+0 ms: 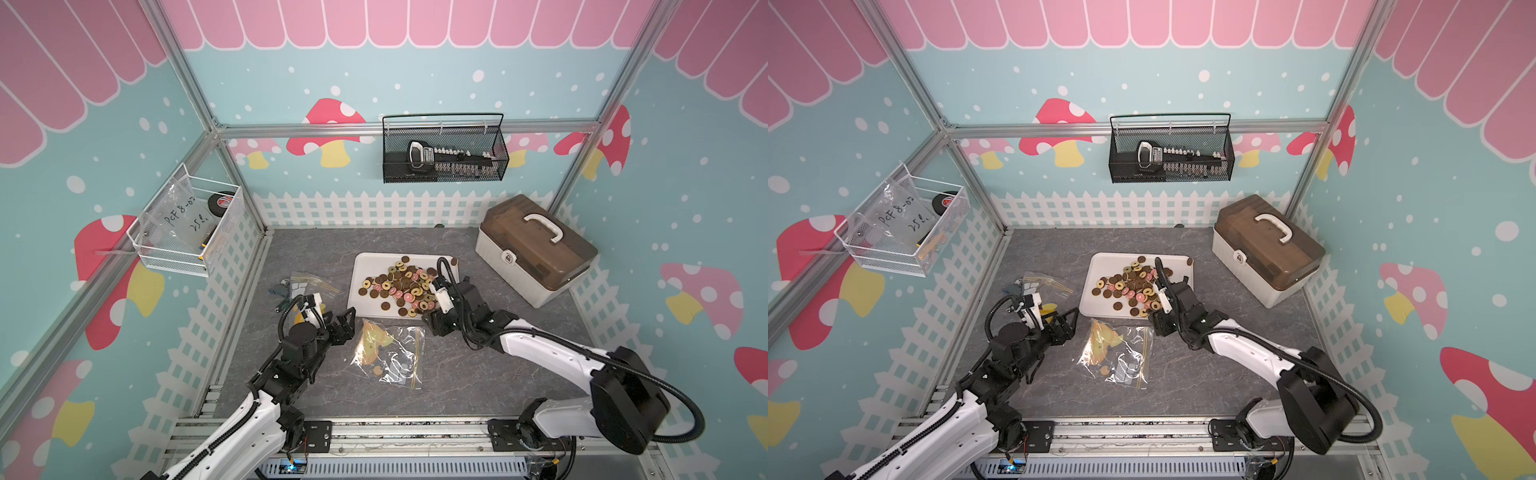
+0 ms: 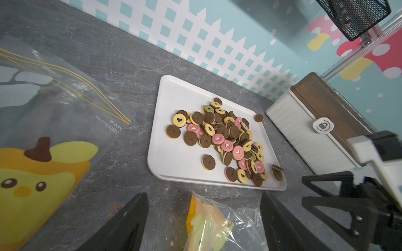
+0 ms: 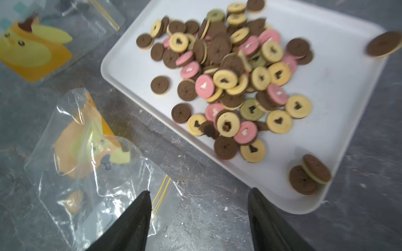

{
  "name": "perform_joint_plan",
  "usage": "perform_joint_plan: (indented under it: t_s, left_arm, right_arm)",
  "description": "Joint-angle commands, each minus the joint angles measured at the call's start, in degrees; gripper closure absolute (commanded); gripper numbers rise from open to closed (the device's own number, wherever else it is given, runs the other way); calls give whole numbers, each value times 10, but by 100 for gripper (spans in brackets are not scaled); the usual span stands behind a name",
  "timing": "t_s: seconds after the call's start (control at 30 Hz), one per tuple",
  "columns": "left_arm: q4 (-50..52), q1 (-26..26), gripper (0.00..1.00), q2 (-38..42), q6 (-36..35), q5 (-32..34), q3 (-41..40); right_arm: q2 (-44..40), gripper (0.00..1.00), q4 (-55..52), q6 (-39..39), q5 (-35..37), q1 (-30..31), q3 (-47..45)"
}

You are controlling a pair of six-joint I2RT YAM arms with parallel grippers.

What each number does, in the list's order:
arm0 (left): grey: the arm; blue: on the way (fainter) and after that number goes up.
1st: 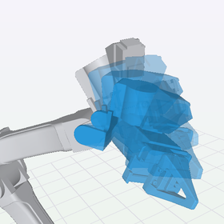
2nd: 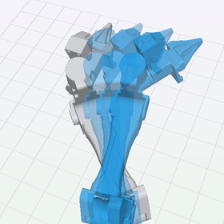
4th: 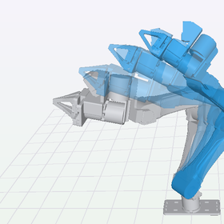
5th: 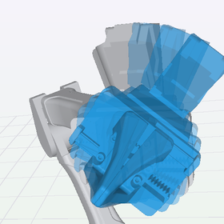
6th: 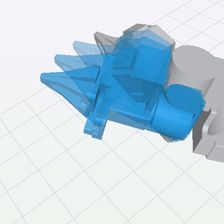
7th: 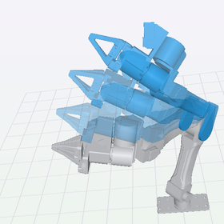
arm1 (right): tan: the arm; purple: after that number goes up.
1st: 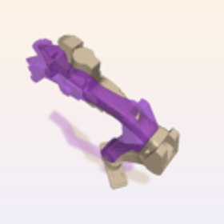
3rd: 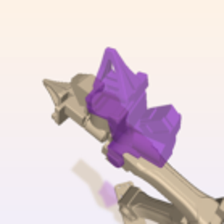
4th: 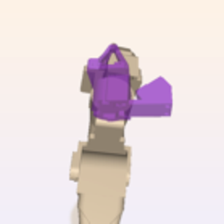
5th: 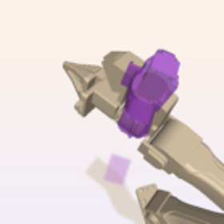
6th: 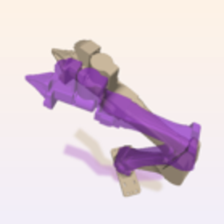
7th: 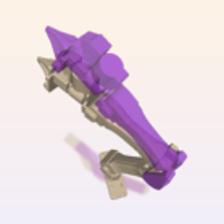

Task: Pour cookies out of the ziploc bag
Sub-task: Place the ziploc bag at the center of the board, then reset both arms

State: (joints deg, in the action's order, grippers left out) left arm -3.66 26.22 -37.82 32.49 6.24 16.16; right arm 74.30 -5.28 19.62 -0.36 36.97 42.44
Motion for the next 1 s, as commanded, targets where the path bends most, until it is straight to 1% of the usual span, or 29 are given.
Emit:
perform_joint_plan:
  t_s: [0.0, 0.17, 0.3, 0.37, 0.43, 0.5, 0.53, 0.57, 0.6, 0.63, 0.67, 0.73, 0.77, 0.8, 0.83, 0.87, 0.9, 0.97]
  left_arm:
    - [29, -5, 15, 6, -9, 41, 20]
    - [54, -6, 14, 10, -52, 98, 39]
    - [26, -8, 14, 24, -91, 168, 26]
    - [-19, -8, 14, 34, -129, 214, 6]
    - [-89, -10, 14, 44, -187, 259, -23]
    - [-155, -15, 12, 54, -223, 318, -51]
    - [-179, -23, 10, 56, -233, 339, -62]
    - [-197, -49, 10, 50, -240, 345, -68]
    - [-199, -73, 10, 40, -240, 338, -68]
    - [-199, -103, 10, 23, -238, 316, -67]
    - [-208, -132, 9, 0, -231, 292, -70]
    - [-257, -175, 8, -52, -224, 257, -83]
    - [-298, -186, 8, -80, -225, 249, -93]
    - [-334, -191, 8, -108, -226, 249, -99]
    - [-366, -194, 8, -141, -229, 253, -101]
    - [-388, -195, 8, -172, -238, 256, -96]
    - [-402, -196, 8, -204, -246, 264, -89]
    - [-448, -196, 7, -268, -265, 282, -67]
  right_arm:
    - [-57, 29, 66, 10, 71, -16, -50]
    - [-163, 29, 122, 19, 124, -28, -130]
    - [-232, 26, 142, 15, 171, -32, -172]
    - [-254, 26, 143, 6, 193, -36, -180]
    - [-272, 26, 139, -30, 232, -37, -183]
    - [-290, 18, 140, -58, 306, -40, -192]
    - [-298, 16, 141, -64, 337, -49, -201]
    - [-306, 16, 141, -66, 345, -66, -207]
    - [-311, 16, 140, -67, 341, -83, -213]
    - [-315, 15, 140, -67, 343, -102, -220]
    - [-318, 12, 145, -75, 355, -115, -227]
    - [-321, 8, 184, -99, 417, -125, -255]
    - [-323, 8, 235, -123, 449, -128, -281]
    - [-324, 2, 289, -144, 465, -132, -308]
    - [-321, 1, 355, -172, 464, -140, -340]
    - [-315, 1, 420, -197, 443, -152, -366]
    - [-305, 1, 452, -204, 434, -161, -377]
    - [-267, 1, 463, -197, 431, -184, -370]
